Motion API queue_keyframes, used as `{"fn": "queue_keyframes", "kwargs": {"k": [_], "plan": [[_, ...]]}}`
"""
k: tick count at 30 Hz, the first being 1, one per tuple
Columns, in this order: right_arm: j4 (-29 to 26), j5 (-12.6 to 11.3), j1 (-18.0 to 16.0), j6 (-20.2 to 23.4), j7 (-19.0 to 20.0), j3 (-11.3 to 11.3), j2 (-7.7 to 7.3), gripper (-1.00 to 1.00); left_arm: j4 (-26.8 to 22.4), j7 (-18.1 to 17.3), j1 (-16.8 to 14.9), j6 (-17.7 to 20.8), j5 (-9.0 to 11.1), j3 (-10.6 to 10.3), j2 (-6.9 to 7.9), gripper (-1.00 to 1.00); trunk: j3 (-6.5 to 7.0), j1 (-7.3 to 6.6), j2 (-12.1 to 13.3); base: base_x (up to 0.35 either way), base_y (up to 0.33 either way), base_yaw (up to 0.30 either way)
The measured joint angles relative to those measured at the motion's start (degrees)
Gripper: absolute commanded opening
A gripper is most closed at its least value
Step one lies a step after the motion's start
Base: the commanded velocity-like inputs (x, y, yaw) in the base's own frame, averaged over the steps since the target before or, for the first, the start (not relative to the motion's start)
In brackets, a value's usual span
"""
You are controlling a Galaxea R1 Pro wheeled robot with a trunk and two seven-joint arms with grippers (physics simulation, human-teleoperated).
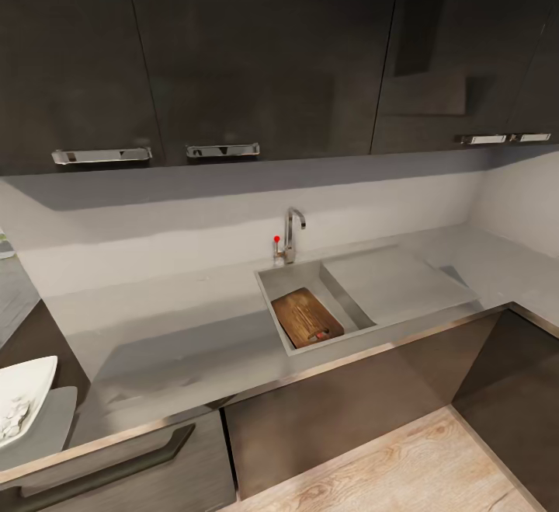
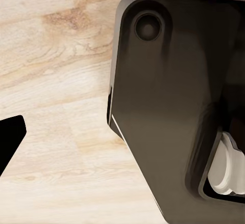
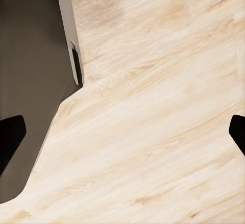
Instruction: In the kitchen, take the Vidalia onion out of the sink, dice it on the chopping board with the paring knife, put the diced onion into the bowl on the countertop, then place both the paring knife and the chopping board into the sink.
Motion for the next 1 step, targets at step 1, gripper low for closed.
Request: {"fn": "queue_keyframes", "kwargs": {"k": [1], "plan": [[0.00,0.00,0.00,0.00,0.00,0.00,0.00,1.00,0.00,0.00,0.00,0.00,0.00,0.00,0.00,1.00,0.00,0.00,0.00,0.000,0.000,0.000]]}}
